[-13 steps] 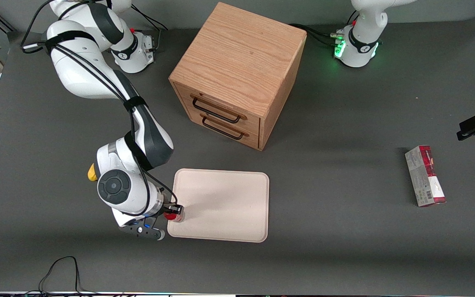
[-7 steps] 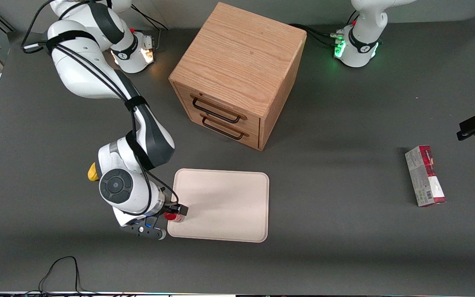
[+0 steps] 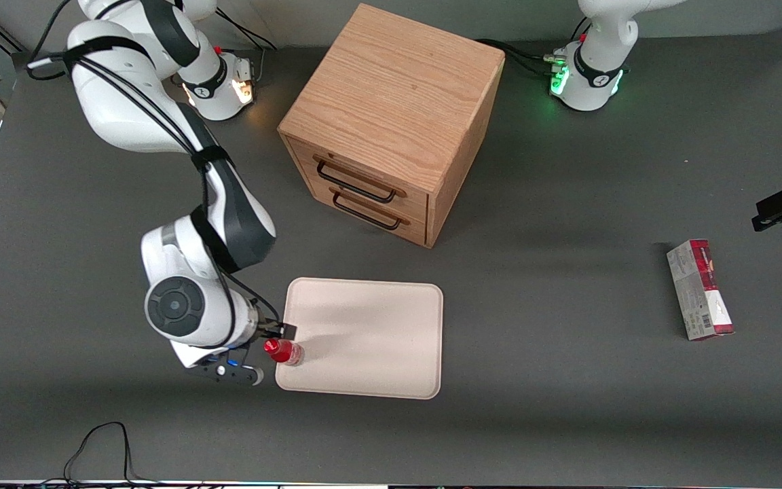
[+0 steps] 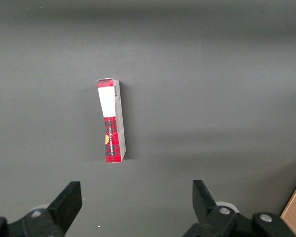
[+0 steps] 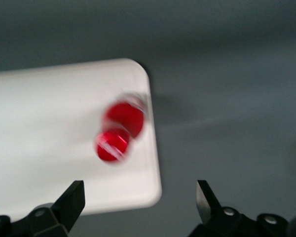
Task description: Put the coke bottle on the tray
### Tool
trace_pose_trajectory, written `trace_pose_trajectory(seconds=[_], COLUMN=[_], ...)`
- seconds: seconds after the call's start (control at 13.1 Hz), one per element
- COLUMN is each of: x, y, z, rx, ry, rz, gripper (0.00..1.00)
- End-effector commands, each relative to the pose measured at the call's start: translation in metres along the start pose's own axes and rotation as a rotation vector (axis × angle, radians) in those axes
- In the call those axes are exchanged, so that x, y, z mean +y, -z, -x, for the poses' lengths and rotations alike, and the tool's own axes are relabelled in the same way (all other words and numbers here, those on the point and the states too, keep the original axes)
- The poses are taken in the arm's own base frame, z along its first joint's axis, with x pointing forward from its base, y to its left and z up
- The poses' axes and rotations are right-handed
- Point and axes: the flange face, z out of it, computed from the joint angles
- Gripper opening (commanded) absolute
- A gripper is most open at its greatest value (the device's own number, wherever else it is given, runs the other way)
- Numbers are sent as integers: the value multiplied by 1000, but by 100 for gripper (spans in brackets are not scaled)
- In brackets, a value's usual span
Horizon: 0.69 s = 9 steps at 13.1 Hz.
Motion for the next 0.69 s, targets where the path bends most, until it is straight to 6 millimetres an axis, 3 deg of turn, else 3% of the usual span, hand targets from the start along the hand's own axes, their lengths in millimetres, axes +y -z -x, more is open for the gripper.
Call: trace_pose_trajectory(seconds=[0.0, 0.38, 0.61], x=[50, 160, 225], y=[34, 82, 113], z=[26, 85, 133], rx=[-47, -71, -44], ry=[94, 228, 274], rz=[41, 5, -29], gripper=[100, 100, 100])
